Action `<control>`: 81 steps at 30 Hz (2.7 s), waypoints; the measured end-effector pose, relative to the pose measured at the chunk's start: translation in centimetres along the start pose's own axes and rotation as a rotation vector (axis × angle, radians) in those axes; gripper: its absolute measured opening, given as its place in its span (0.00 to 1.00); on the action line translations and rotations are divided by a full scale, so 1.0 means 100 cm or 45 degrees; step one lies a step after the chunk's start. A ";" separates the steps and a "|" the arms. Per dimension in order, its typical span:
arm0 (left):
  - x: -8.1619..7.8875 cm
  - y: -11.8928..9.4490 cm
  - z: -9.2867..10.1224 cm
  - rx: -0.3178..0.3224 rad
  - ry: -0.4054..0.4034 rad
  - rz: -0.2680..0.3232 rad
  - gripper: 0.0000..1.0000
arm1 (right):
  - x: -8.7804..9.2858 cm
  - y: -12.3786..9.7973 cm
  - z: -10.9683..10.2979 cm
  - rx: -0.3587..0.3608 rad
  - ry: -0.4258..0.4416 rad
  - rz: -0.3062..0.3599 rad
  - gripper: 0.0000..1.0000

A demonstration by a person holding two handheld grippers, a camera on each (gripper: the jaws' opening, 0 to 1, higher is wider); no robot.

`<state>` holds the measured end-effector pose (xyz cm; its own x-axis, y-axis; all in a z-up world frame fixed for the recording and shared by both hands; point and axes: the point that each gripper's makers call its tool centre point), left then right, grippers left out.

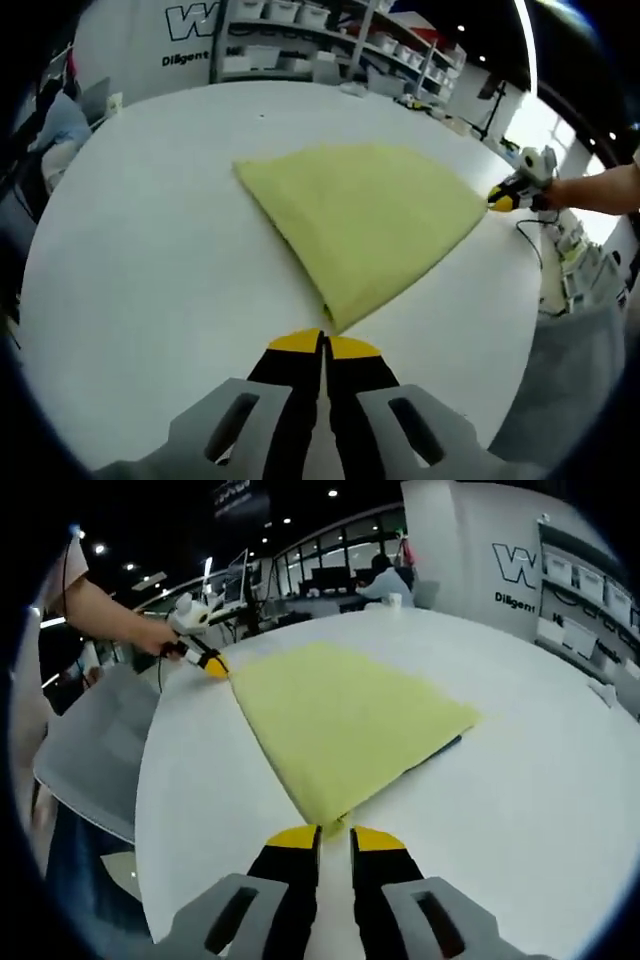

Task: Fold the garment on the visible template until the final outline fits inside the template.

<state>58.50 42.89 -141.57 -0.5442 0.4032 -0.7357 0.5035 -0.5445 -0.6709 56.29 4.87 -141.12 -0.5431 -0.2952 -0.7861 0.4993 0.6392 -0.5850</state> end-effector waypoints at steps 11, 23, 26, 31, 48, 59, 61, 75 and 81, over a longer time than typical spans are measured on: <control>-0.056 0.051 0.078 0.231 0.285 0.108 0.05 | -0.037 0.059 -0.060 -0.116 -0.250 0.018 0.00; -0.056 0.102 0.116 0.354 0.496 0.031 0.01 | -0.056 0.144 -0.133 -0.318 -0.380 0.008 0.00; -0.051 0.107 0.117 0.368 0.510 0.016 0.01 | -0.053 0.158 -0.137 -0.342 -0.412 -0.019 0.00; -0.049 0.108 0.117 0.386 0.500 0.033 0.00 | -0.046 0.160 -0.138 -0.370 -0.427 -0.023 0.00; -0.029 0.082 0.088 0.320 0.364 0.105 0.06 | -0.021 0.108 -0.082 -0.255 -0.210 0.072 0.00; -0.020 0.067 0.056 0.210 0.202 0.106 0.07 | -0.003 0.069 -0.051 -0.146 -0.178 0.111 0.00; -0.015 0.062 0.049 0.184 0.192 0.103 0.10 | -0.002 0.066 -0.048 -0.134 -0.168 0.121 0.00; 0.006 0.037 0.010 0.036 -0.018 0.141 0.08 | 0.019 0.042 -0.024 -0.039 -0.066 0.117 0.00; 0.007 0.035 0.008 0.015 -0.072 0.141 0.08 | 0.020 0.035 -0.021 -0.009 -0.042 0.104 0.00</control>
<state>59.33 40.67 -144.37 -0.5226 0.2982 -0.7987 0.5551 -0.5921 -0.5843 55.52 7.98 -144.31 -0.4782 -0.2650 -0.8373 0.5360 0.6671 -0.5173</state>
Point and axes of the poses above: the point that each gripper's makers call its tool centre point, and the gripper's own axes: y roughly forward along the fingers, z roughly to its right, x roughly out of its underside, and after that the axes turned 8 degrees about y, right-handed
